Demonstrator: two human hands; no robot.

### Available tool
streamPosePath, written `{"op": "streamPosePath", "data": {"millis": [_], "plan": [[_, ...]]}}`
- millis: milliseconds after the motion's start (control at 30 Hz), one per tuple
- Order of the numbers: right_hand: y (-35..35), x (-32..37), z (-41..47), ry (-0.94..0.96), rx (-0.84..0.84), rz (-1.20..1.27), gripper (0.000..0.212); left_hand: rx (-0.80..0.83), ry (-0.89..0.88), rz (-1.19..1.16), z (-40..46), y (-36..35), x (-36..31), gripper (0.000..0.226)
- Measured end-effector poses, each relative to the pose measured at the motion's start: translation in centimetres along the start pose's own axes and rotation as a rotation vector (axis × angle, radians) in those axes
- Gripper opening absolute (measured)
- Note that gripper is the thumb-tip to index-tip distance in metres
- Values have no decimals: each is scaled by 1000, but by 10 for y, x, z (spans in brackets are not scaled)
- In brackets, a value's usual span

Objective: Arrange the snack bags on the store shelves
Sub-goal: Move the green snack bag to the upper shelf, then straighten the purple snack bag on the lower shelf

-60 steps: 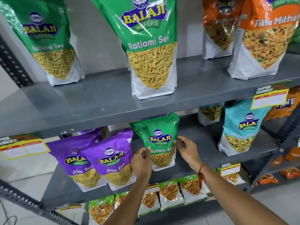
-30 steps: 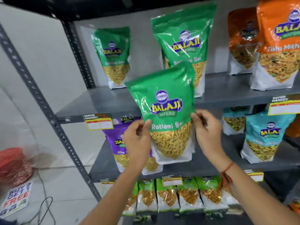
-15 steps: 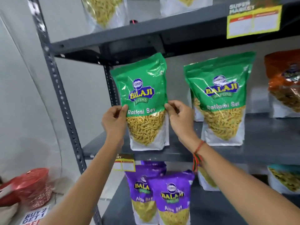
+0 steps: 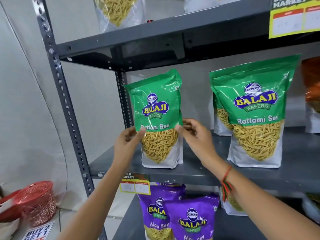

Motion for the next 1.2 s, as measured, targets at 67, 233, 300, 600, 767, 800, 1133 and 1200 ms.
{"op": "streamPosePath", "data": {"millis": [67,233,300,600,767,800,1133,1200], "plan": [[-5,-12,-8,-112,136,-8,61,167,64,107,-10,-6,17,78],[-21,-36,-30,-251,391,-174,78,297,165,248,-15,-12,49,96],[-23,-37,-31,-239,378,-185,75,301,171,278,-11,-11,50,96],[-57,-41,-20,-240,410,-218,90,335,183,287,9,10,51,83],[-72,-44,-15,-255,414,-202,83,337,174,299,18,18,54,89],[-72,-45,-15,-254,412,-191,84,343,174,298,18,18,54,88],[-32,-24,-39,-224,154,62,79,-112,88,150,-35,49,28,90],[-12,-10,-61,-181,107,126,65,-258,13,43,-77,52,25,55]]}}
Point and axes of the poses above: each hand's wrist, its own z-axis towards the middle knuckle, its own y-axis out of the back of the hand, x = y × z, the point moved 7 cm from there along z, towards the middle knuckle, and after that the axes turned 4 degrees about z, right-handed, at the moved point
